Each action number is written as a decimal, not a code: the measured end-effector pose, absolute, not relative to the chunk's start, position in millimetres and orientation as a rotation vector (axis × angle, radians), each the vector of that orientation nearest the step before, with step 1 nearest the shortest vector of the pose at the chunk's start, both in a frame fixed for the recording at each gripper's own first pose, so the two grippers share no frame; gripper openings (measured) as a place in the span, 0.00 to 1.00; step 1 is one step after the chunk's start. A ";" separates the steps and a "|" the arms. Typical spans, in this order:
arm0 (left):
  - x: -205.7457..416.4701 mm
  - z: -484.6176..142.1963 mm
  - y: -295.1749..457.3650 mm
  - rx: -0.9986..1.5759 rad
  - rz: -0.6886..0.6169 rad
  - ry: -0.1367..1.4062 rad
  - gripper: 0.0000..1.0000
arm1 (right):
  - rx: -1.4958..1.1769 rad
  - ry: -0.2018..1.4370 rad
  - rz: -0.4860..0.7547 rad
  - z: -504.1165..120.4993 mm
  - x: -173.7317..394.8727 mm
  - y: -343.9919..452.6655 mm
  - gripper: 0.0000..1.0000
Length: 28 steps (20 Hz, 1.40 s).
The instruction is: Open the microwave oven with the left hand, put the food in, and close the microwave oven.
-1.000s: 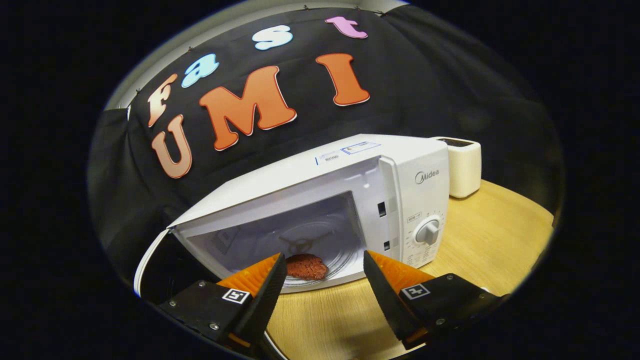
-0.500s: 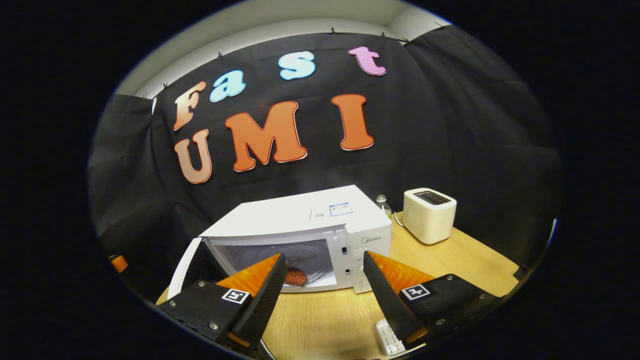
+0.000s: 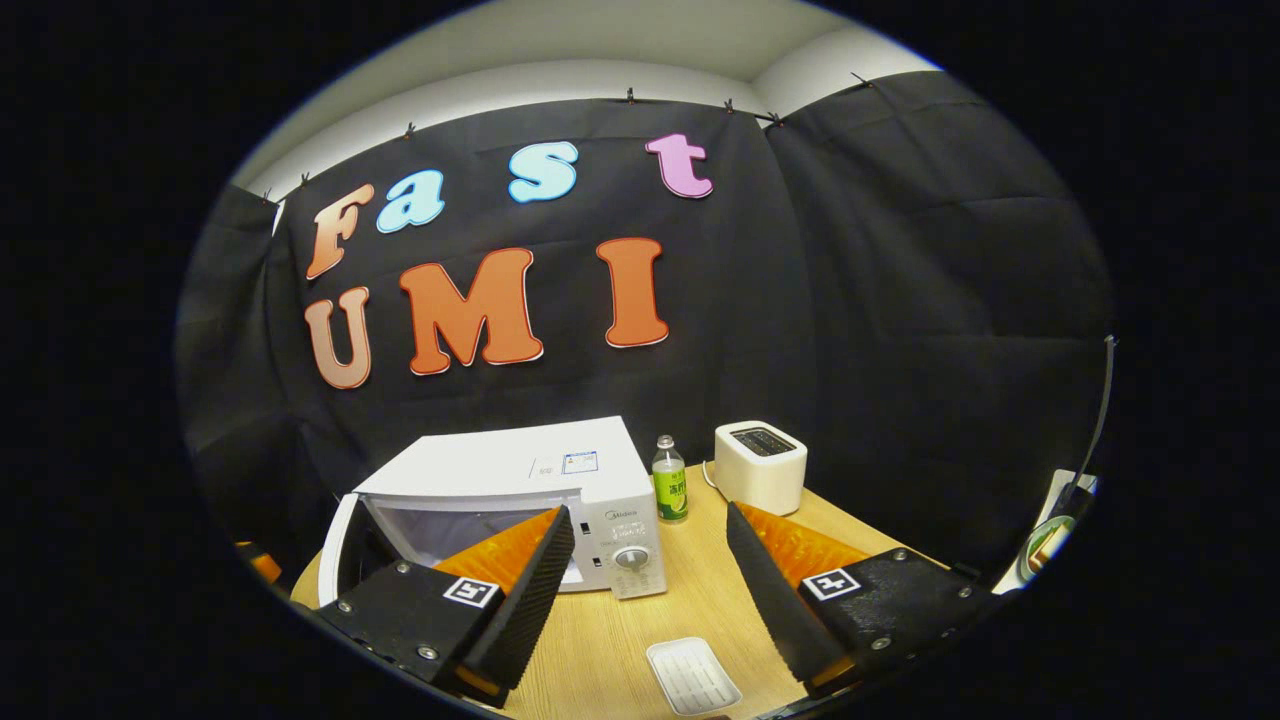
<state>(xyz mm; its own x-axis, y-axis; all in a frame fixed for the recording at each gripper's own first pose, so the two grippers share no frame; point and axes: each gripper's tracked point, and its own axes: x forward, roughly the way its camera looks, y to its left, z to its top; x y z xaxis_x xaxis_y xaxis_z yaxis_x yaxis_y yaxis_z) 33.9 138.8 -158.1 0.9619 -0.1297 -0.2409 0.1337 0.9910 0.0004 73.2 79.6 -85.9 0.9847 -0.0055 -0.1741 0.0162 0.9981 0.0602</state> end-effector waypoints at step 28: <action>47.2 -200.3 -54.6 0.186 -0.550 0.354 0.04 | 0.116 0.198 -0.016 -71.5 70.9 23.2 0.95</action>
<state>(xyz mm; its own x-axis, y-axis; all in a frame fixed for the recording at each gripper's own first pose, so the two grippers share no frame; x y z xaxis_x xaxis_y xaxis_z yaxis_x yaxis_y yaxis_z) 47.2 -54.6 -200.3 0.7943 -0.4767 -0.3766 0.5400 0.8380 0.0783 70.9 23.2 -71.5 0.9804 -0.0047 -0.1972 0.0275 0.9932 0.1129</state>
